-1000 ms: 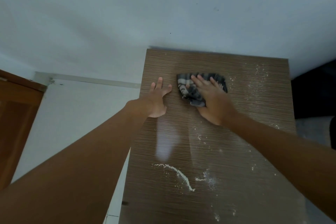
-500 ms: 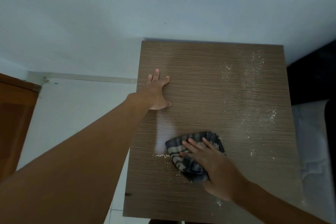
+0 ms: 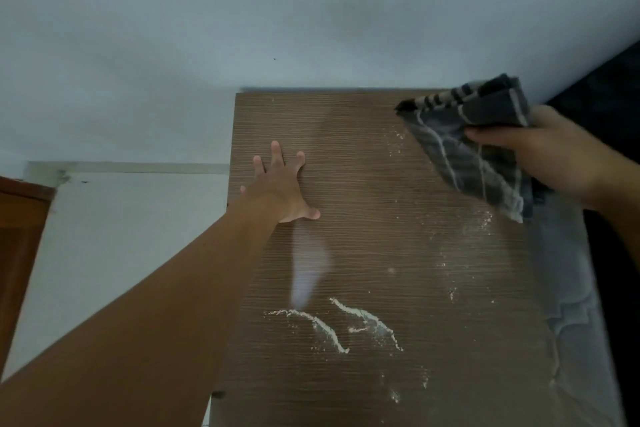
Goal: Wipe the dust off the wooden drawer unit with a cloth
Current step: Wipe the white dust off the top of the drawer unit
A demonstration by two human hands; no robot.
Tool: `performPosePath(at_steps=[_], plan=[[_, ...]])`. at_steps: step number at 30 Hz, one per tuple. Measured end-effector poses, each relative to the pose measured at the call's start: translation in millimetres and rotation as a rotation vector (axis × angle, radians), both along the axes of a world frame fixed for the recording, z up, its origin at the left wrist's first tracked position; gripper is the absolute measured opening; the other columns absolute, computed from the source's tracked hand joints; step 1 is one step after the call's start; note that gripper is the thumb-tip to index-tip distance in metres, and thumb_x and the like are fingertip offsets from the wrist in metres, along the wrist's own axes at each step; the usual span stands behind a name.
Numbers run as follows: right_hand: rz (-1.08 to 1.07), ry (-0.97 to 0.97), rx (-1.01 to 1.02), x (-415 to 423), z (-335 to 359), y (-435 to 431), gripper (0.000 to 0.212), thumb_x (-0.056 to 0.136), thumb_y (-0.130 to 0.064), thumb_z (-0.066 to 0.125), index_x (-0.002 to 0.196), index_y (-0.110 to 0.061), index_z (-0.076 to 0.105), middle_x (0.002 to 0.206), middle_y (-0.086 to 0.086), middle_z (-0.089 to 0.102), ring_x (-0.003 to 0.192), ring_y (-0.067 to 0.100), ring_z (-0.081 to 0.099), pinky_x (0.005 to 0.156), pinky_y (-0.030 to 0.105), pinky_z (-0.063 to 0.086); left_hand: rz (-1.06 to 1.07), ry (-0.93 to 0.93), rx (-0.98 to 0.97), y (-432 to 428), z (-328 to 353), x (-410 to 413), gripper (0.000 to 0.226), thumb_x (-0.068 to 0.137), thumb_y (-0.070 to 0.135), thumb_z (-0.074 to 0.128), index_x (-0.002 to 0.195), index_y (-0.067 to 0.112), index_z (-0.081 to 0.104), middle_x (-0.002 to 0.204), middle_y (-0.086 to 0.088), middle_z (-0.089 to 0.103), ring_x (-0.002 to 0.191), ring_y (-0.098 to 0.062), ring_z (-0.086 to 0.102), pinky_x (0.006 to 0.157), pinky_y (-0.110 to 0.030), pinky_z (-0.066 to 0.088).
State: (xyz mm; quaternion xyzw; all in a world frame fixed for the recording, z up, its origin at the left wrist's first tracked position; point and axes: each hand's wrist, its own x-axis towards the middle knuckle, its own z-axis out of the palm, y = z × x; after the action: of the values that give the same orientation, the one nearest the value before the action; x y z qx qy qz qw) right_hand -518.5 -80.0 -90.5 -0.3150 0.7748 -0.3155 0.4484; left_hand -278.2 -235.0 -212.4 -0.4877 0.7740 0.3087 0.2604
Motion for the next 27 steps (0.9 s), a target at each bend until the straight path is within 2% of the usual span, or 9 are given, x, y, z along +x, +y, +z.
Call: performPosePath(at_steps=[3,5,8,11,12,14,17,21,27], plan=[[0.095,0.276,-0.067,-18,-3,-32,0.007,0.095,-0.027,0.058,0.098,-0.022,0.062,0.088,-0.001,0.065,0.08,0.017,0.061,0.075,0.033,0.048,-0.019,-0.001,0.014,1,2,-13,0.117,0.071,0.04,0.083,0.153,0.039,0.0,0.159,0.002,-0.029,0.147,-0.034,-0.019,0.114,-0.065,0.016],[0.214,0.551,-0.082,-25,-15,-52,0.011,0.095,-0.028,0.055,0.101,-0.019,0.059,0.082,0.001,0.06,0.074,0.022,0.057,0.062,0.033,0.04,-0.026,-0.004,0.015,2,2,-23,0.117,0.071,0.039,0.083,0.153,0.04,0.0,0.159,0.002,-0.03,0.146,-0.035,-0.02,0.114,-0.065,0.016],[0.346,0.975,-0.074,-27,-43,-75,0.033,0.084,-0.014,0.056,0.116,-0.018,0.057,0.095,0.01,0.063,0.084,0.033,0.059,0.067,0.033,0.036,-0.03,-0.008,0.018,4,1,-37,0.118,0.071,0.04,0.083,0.153,0.041,-0.001,0.158,0.002,-0.031,0.145,-0.038,-0.021,0.113,-0.066,0.016],[0.483,1.178,-0.111,-20,-78,-88,0.036,0.084,-0.019,0.057,0.12,-0.015,0.057,0.109,0.011,0.066,0.094,0.033,0.061,0.067,0.035,0.04,-0.042,-0.013,0.018,6,0,-44,0.118,0.071,0.042,0.083,0.153,0.042,-0.002,0.158,0.003,-0.032,0.145,-0.04,-0.021,0.112,-0.067,0.016],[0.546,1.184,-0.093,-20,-91,-90,0.04,0.086,-0.021,0.056,0.125,-0.014,0.056,0.118,0.012,0.065,0.1,0.032,0.061,0.071,0.036,0.042,-0.045,-0.015,0.019,6,0,-44,0.117,0.071,0.043,0.082,0.152,0.042,-0.002,0.158,0.002,-0.032,0.145,-0.041,-0.021,0.112,-0.068,0.016],[0.628,1.1,-0.024,-23,-112,-90,0.053,0.087,-0.022,0.057,0.139,-0.015,0.047,0.14,0.013,0.053,0.122,0.033,0.053,0.093,0.044,0.044,-0.047,-0.018,0.022,6,0,-43,0.117,0.072,0.043,0.082,0.152,0.043,-0.003,0.157,0.003,-0.033,0.144,-0.041,-0.022,0.111,-0.068,0.016],[0.513,0.797,-0.023,-31,-126,-81,0.067,0.089,-0.019,0.058,0.15,-0.017,0.031,0.155,0.01,0.034,0.141,0.033,0.032,0.113,0.047,0.025,-0.044,-0.016,0.025,6,-1,-43,0.118,0.071,0.044,0.082,0.152,0.043,-0.003,0.157,0.003,-0.033,0.144,-0.041,-0.023,0.111,-0.068,0.015],[0.432,0.663,-0.063,-20,-133,-65,0.073,0.09,-0.012,0.059,0.153,-0.014,0.021,0.16,0.008,0.02,0.146,0.032,0.016,0.113,0.035,0.007,-0.034,-0.006,0.033,6,-2,-42,0.118,0.071,0.043,0.082,0.152,0.043,-0.004,0.157,0.004,-0.033,0.144,-0.04,-0.023,0.112,-0.068,0.015],[0.495,0.657,-0.211,8,-147,-24,0.074,0.08,-0.009,0.067,0.146,-0.006,0.034,0.156,0.007,0.026,0.144,0.018,0.018,0.12,0.041,0.008,-0.03,-0.003,0.05,5,1,-41,0.114,0.075,0.043,0.079,0.152,0.044,-0.005,0.157,0.004,-0.033,0.144,-0.039,-0.024,0.114,-0.066,0.013]])
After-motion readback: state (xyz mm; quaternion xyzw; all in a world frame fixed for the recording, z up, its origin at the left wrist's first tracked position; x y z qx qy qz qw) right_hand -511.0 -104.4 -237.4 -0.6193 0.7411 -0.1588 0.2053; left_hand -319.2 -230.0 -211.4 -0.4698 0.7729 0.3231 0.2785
